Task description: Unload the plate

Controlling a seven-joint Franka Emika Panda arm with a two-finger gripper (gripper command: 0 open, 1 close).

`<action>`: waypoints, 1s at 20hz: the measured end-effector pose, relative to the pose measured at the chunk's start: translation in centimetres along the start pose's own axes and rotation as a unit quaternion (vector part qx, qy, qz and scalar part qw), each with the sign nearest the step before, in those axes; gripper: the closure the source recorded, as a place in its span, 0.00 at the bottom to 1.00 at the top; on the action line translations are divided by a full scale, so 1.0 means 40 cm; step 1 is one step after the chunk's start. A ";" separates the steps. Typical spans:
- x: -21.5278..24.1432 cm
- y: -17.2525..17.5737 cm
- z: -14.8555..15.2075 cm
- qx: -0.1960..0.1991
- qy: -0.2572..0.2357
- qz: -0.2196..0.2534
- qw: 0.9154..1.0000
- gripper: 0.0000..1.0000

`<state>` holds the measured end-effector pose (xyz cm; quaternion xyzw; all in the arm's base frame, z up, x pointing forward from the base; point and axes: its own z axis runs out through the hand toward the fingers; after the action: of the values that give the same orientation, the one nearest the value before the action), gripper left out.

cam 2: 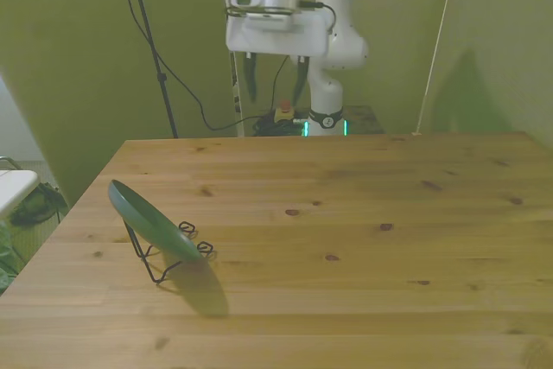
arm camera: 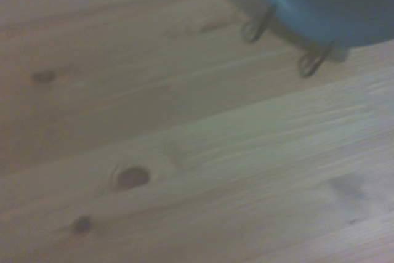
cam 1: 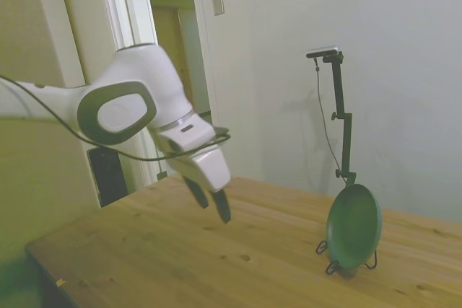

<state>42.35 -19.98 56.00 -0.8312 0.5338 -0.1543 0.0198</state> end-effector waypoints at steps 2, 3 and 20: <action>0.096 -0.021 -0.008 0.003 0.004 0.014 1.000 0.00; 0.133 -0.040 -0.005 0.003 0.003 0.019 1.000 0.00; 0.469 -0.146 0.036 -0.096 0.029 -0.081 0.992 0.00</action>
<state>55.09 -34.42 60.21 -0.8649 0.4775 -0.1269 -0.0881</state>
